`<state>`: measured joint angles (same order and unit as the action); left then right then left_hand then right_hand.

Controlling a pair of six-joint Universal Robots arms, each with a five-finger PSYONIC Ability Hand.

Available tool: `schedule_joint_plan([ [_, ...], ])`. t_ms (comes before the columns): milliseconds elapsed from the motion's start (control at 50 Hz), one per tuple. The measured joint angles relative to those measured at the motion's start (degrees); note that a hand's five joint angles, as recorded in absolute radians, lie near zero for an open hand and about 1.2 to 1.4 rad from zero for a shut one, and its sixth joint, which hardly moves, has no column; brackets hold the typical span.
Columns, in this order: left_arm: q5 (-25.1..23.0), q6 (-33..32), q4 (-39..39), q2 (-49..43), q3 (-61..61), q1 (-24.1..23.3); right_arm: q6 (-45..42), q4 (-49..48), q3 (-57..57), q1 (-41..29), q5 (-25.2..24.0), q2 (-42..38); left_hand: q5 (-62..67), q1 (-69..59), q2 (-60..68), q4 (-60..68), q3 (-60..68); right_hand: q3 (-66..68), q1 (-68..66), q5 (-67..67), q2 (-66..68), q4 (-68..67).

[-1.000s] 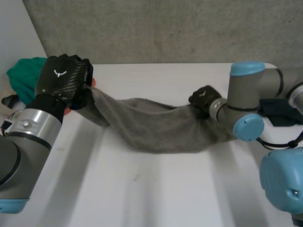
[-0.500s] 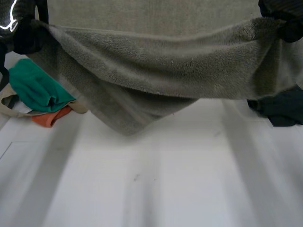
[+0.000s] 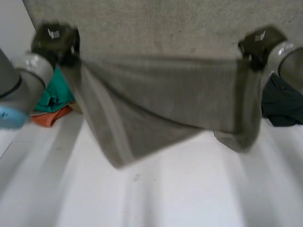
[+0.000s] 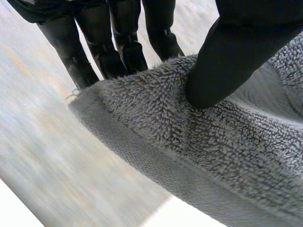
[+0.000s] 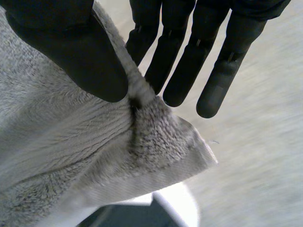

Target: Fold the laundry.

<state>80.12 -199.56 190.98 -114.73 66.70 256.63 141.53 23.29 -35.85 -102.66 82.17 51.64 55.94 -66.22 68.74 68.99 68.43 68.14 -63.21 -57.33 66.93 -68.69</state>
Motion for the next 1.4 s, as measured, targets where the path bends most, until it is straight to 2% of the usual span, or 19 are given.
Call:
schedule_joint_plan([
  [80,3.25,-0.69,12.22,-1.61,-7.42,-0.55,5.92,-15.5,4.46,-1.37,4.12,-1.02,0.0,0.0,0.0,0.0,0.0,0.0,-0.34,0.0,0.0,0.0],
  [160,5.58,-0.2,25.24,-1.41,-9.2,-0.83,10.57,-28.76,3.11,-1.96,5.68,1.32,0.0,0.0,0.0,0.0,0.0,0.0,-0.54,0.0,0.0,0.0],
  [280,6.36,0.5,30.21,-1.11,-6.84,-0.84,12.49,-34.56,-0.64,-2.39,5.59,3.72,0.0,0.0,0.0,0.0,0.0,0.0,-0.72,-0.45,0.0,0.0],
  [440,5.37,0.64,28.23,-0.92,4.82,-0.54,11.84,-32.9,-8.73,-2.53,3.93,4.0,0.0,0.0,0.0,0.0,0.02,0.19,-0.85,-0.46,0.33,-0.02],
  [600,-1.02,-0.02,27.46,-0.8,20.19,-0.86,7.88,-26.09,-19.39,-2.35,1.32,2.15,0.0,0.0,0.01,0.0,0.03,0.2,-0.85,-0.5,0.33,-0.02],
  [680,-4.73,-2.16,25.97,-0.33,29.29,-1.01,3.0,-21.04,-26.59,-2.05,1.02,1.51,0.0,0.0,0.04,0.01,0.03,0.2,-0.85,-0.5,0.33,-0.03],
  [780,-5.98,-7.2,20.82,2.29,36.87,-0.97,-2.27,-15.64,-33.44,-1.83,1.39,2.0,0.0,0.0,0.04,0.01,0.04,0.2,-0.86,-0.51,0.33,-0.08],
  [820,-6.0,-11.25,15.44,5.03,40.43,-0.82,-5.47,-11.21,-37.62,-1.76,1.67,3.7,0.0,0.0,0.05,0.01,0.05,0.2,-0.86,-0.51,0.33,-0.21],
  [840,-6.0,-11.25,15.44,5.03,40.43,-0.82,-5.47,-11.21,-37.62,-1.76,1.67,3.7,0.0,0.0,0.05,0.01,0.05,0.2,-0.86,-0.51,0.33,-0.21],
  [860,-5.69,-14.69,9.85,7.91,42.79,-0.54,-7.87,-7.41,-40.9,-1.63,1.86,6.06,0.0,0.0,0.05,0.01,0.04,0.2,-1.29,-0.77,0.33,-0.36],
  [920,-4.98,-19.33,0.85,12.37,45.46,0.17,-12.3,-0.98,-46.66,-0.91,2.11,11.09,0.0,0.0,0.05,0.01,0.04,0.2,-1.68,-0.95,0.33,-0.46],
  [980,-4.11,-25.05,-13.18,18.6,48.09,1.82,-19.28,5.38,-53.63,1.33,2.19,17.59,0.0,0.0,0.05,0.01,0.04,0.2,-1.68,-0.98,0.33,-0.46],
  [1040,-3.85,-28.51,-22.56,22.24,48.93,2.92,-23.9,7.19,-57.15,3.17,2.1,20.96,0.0,0.0,0.05,0.01,0.05,0.2,-1.68,-0.98,0.33,-0.46],
  [1100,-3.76,-30.61,-26.99,23.94,48.36,3.56,-26.15,6.34,-58.41,4.39,2.01,22.49,0.0,0.0,0.05,0.01,0.05,0.2,-1.68,-0.98,0.33,-0.46],
  [1160,-3.58,-31.35,-25.96,23.23,46.27,3.77,-25.59,2.48,-57.28,5.04,2.04,21.99,0.0,0.0,0.05,0.01,0.05,0.38,-2.02,-1.05,0.33,-0.46],
  [1340,-2.29,-29.27,-7.44,11.92,37.17,1.47,-16.64,-8.59,-48.95,4.32,2.19,13.98,0.0,0.0,0.05,0.02,0.05,0.38,-2.02,-1.26,0.33,-0.46],
  [1400,-0.15,-28.5,-2.32,7.56,33.8,0.5,-14.34,-12.79,-46.15,3.41,2.01,11.26,0.0,0.0,0.05,0.02,0.05,0.38,-2.02,-1.28,0.38,-0.46],
])
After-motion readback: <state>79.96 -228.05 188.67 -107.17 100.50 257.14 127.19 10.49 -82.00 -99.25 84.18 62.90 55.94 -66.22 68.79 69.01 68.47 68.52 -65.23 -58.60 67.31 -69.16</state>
